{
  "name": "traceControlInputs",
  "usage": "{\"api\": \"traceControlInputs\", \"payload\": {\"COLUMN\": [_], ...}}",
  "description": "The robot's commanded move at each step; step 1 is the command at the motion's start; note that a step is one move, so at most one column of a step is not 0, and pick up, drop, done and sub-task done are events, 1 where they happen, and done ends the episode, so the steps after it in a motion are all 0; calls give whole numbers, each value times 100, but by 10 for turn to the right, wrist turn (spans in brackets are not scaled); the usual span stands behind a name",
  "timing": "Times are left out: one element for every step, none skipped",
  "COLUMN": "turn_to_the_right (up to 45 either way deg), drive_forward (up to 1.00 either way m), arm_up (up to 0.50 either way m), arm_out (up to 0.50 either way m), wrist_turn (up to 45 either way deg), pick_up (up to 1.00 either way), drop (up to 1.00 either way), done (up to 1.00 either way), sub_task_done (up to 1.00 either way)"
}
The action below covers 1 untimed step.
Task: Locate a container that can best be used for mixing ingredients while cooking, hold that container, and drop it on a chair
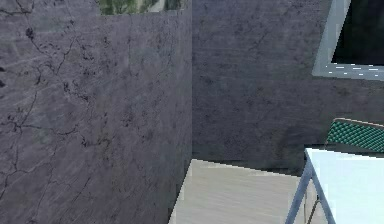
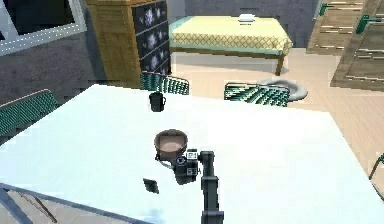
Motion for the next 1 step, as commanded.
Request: {"api": "traceControlInputs", "payload": {"turn_to_the_right": [0], "drive_forward": [0], "arm_up": [10], "arm_out": [0], "wrist_turn": [0], "pick_up": [0], "drop": [0], "done": [0], "sub_task_done": [0]}}
